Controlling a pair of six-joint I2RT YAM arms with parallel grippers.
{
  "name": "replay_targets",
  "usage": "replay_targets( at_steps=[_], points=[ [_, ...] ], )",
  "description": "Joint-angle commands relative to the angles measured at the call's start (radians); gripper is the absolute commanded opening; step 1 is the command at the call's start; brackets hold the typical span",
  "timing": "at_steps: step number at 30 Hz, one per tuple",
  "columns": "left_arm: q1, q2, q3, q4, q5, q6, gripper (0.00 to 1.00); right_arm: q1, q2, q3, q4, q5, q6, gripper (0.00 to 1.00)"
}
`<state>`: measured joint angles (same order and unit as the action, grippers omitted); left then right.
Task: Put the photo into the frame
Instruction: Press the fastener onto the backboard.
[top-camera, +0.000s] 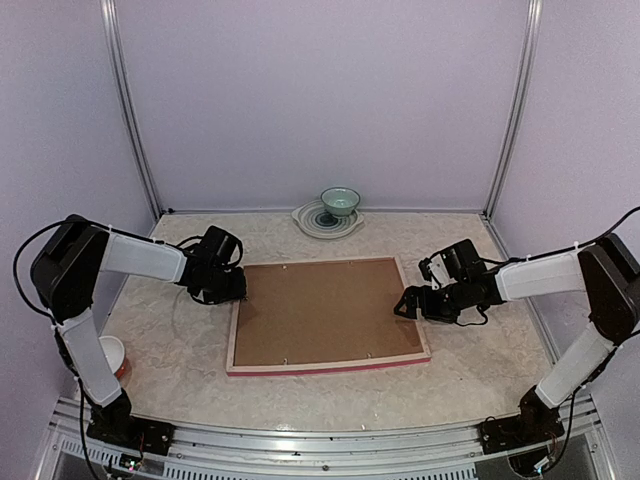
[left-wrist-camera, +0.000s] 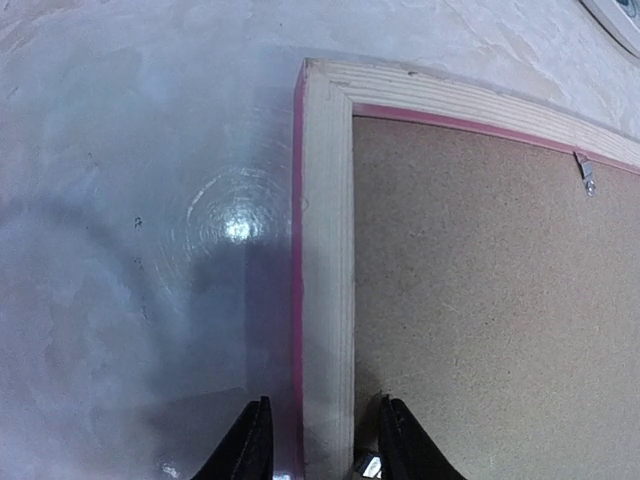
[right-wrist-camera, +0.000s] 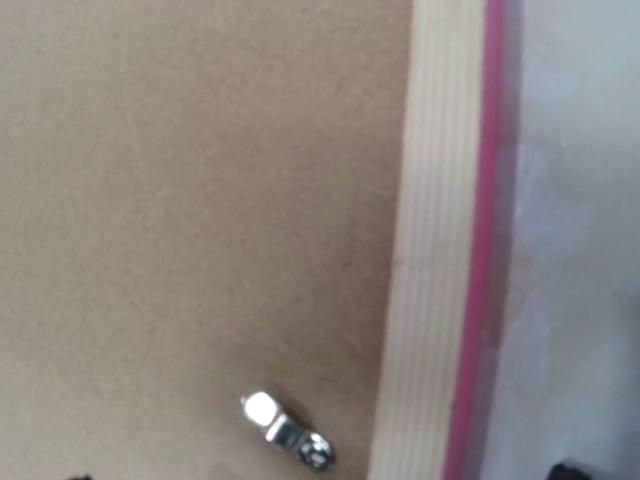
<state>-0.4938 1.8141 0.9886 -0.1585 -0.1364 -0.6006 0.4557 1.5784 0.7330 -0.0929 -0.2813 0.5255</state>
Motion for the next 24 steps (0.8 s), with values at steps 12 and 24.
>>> replay_targets(
  at_steps=[12, 24],
  points=[
    [-0.043, -0.016, -0.013, -0.097, 0.013, -0.03, 0.46, 0.01, 0.034, -0.028, 0.008, -0.022, 0.002, 0.99],
    [-0.03, -0.017, -0.024, -0.108, -0.034, -0.032, 0.38, 0.009, 0.025, -0.047, 0.015, -0.02, 0.003, 0.99]
  ],
)
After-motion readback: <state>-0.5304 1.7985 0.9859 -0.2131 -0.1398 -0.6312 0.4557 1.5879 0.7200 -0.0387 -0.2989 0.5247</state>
